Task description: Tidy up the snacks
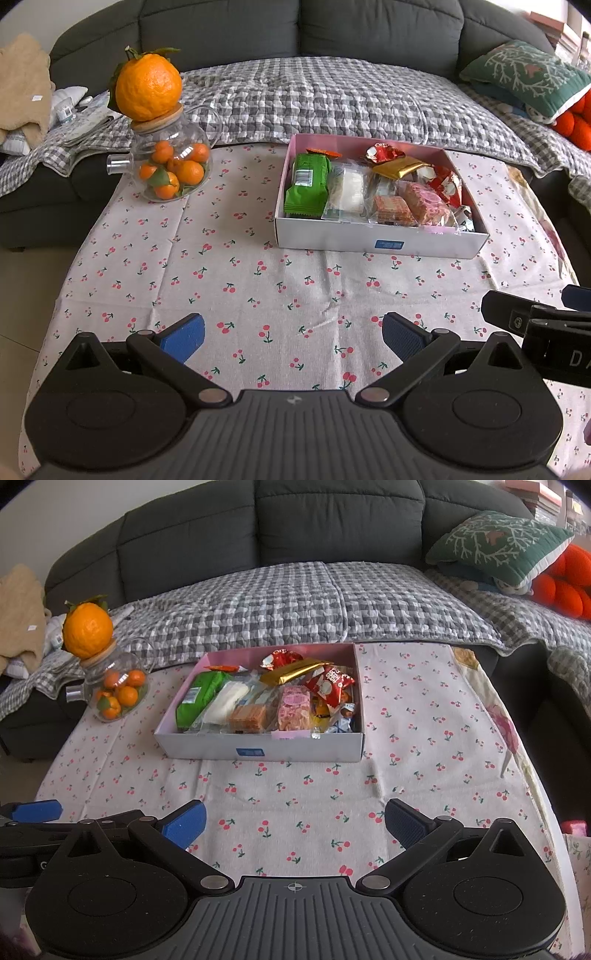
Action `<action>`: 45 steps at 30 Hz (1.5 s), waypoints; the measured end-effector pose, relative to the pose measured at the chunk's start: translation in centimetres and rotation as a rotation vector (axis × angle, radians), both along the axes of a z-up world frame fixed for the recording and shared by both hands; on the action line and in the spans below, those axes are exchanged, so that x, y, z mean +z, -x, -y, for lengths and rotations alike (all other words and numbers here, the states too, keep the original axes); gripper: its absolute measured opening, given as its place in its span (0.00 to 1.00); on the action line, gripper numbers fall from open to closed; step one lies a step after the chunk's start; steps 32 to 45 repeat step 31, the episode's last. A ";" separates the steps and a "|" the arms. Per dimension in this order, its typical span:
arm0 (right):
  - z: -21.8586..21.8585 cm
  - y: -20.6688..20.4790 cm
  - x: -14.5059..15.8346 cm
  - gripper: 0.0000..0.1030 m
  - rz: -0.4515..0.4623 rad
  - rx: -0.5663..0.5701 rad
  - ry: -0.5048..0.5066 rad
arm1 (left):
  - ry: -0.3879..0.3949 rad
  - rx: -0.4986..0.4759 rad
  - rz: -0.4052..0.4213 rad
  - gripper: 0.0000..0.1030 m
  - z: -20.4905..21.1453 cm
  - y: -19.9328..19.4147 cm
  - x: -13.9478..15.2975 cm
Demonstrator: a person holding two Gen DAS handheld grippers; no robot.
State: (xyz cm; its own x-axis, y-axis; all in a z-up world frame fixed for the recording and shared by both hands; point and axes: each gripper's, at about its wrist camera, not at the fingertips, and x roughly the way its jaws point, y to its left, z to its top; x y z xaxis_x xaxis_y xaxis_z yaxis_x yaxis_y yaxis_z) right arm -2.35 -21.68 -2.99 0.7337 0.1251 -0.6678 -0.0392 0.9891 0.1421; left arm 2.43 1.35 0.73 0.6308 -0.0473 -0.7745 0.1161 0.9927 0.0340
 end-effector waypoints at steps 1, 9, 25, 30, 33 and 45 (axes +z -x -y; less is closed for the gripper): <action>0.0 0.0 0.0 1.00 0.000 0.000 0.000 | 0.000 0.000 0.001 0.99 0.0 0.0 0.0; 0.0 0.0 0.0 1.00 0.001 0.000 0.000 | -0.003 0.002 0.006 0.99 0.1 0.1 0.1; -0.1 0.0 -0.1 1.00 -0.005 0.000 -0.006 | -0.007 0.006 0.005 0.99 -0.1 0.1 0.1; -0.1 0.0 0.0 1.00 -0.006 0.000 -0.004 | -0.014 0.003 0.011 0.99 0.1 0.3 0.0; 0.0 0.0 -0.1 1.00 -0.007 -0.001 -0.005 | -0.012 0.000 0.009 0.99 0.1 0.2 0.0; 0.0 0.0 -0.1 1.00 -0.007 -0.001 -0.005 | -0.012 0.000 0.009 0.99 0.1 0.2 0.0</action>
